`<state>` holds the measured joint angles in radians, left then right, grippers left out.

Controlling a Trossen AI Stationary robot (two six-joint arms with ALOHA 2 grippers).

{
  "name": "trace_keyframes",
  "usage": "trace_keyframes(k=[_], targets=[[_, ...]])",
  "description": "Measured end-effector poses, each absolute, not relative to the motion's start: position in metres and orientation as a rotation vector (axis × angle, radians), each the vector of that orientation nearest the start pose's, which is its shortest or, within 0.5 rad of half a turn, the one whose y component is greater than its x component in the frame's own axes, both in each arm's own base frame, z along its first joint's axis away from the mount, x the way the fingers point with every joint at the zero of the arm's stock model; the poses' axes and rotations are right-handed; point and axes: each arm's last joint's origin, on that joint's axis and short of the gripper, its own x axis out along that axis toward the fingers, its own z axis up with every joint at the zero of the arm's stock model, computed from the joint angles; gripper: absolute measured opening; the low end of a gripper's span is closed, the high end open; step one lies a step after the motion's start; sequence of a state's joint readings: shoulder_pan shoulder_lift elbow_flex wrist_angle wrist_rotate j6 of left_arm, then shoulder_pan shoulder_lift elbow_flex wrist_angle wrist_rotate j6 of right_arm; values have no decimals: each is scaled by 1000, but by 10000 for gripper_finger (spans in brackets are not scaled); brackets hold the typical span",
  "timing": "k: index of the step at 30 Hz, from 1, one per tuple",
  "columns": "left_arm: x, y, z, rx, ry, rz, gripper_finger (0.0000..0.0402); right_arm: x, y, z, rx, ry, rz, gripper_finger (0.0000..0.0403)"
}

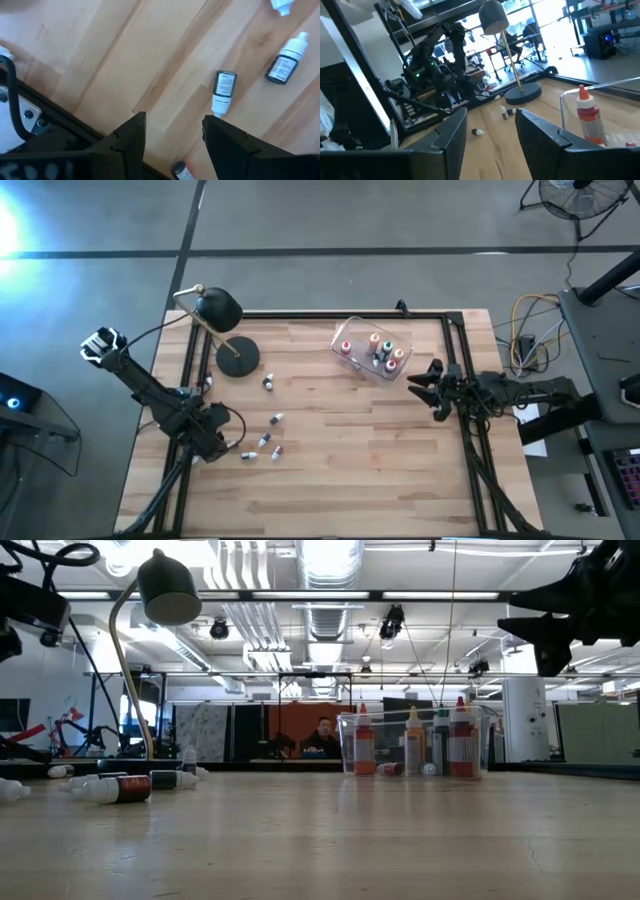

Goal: Pick & Place food coloring
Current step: Put the small orange food coloring bottle into the transparent bin

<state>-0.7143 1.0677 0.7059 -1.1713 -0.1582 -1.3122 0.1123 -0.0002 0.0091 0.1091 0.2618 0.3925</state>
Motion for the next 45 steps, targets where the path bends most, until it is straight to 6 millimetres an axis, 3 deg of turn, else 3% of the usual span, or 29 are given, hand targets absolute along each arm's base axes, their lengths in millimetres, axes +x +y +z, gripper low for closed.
trace_keyframes(k=[16,29,35,39,45], targets=[[116,-93,206,-386,1326,492,169,101,4,171,398,-67,-140,156],[115,-93,206,-415,1322,512,169,98,3,187,428,-218,-141,151],[117,-95,210,-411,1326,475,169,96,-1,193,276,-276,-251,149],[116,-101,211,-374,1360,368,169,95,3,197,27,-291,-118,153],[117,-110,211,-391,1329,286,169,96,6,190,56,-220,-45,155]])
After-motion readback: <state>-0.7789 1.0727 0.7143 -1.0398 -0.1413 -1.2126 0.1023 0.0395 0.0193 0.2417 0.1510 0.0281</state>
